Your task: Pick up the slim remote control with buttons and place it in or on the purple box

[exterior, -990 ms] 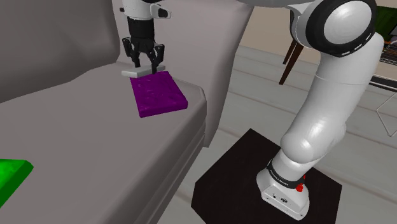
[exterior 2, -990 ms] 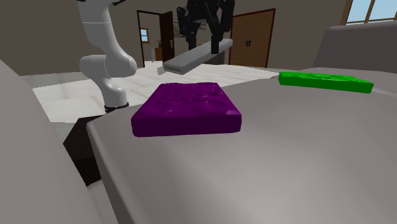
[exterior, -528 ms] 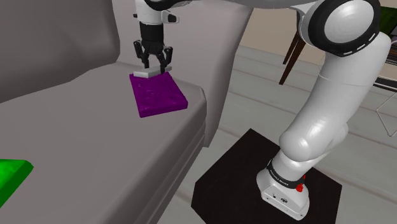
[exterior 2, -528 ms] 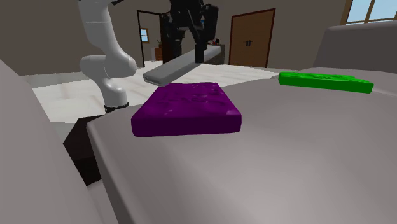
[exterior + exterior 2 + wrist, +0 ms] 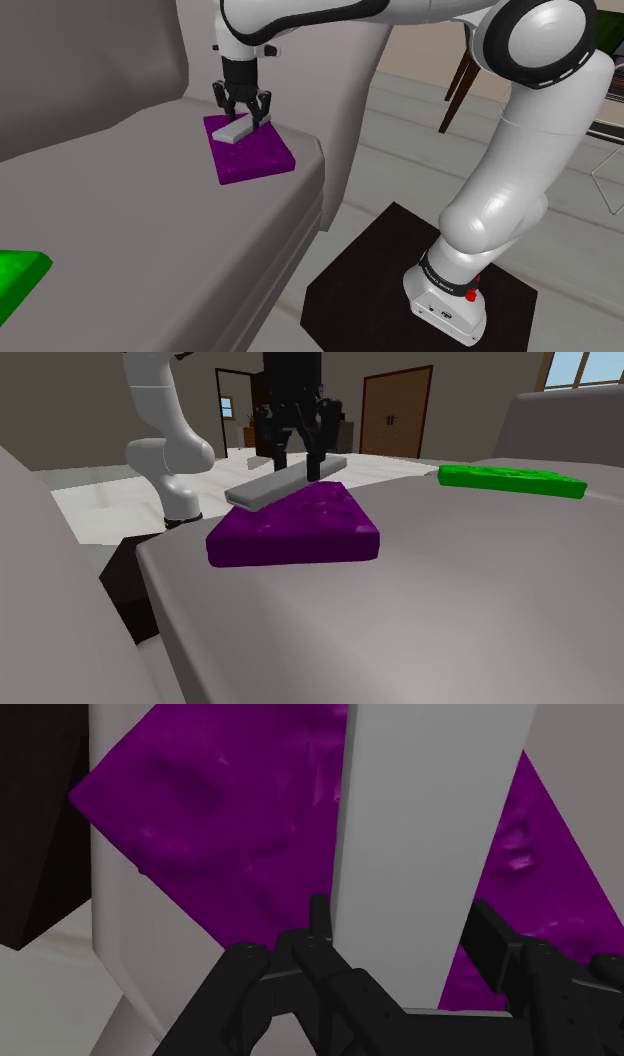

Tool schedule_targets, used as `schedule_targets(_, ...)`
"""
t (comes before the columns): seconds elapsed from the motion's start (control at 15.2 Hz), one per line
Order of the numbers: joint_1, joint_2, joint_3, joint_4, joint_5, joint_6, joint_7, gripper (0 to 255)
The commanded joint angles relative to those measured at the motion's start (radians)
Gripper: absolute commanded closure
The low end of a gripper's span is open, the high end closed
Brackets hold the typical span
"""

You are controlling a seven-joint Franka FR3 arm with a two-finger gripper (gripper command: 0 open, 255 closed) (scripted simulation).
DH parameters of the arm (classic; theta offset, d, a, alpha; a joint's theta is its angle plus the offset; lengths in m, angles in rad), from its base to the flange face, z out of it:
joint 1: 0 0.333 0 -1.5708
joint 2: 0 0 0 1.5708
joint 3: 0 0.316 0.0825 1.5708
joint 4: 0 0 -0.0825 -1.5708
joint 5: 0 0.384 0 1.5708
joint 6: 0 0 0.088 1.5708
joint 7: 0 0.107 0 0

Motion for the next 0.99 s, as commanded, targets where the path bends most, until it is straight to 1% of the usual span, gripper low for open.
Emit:
schedule_targets(0.0, -0.001, 0.002, -0.001, -0.027, -0.002, 0.028, 0.002, 255)
schedule_targets(0.53, -0.001, 0.002, -0.001, -0.031, -0.003, 0.033, 0.002, 255)
schedule_targets(0.59, -0.001, 0.002, -0.001, -0.031, -0.003, 0.033, 0.002, 0)
schedule_targets(0.92, -0.001, 0.002, -0.001, -0.031, -0.003, 0.033, 0.002, 0)
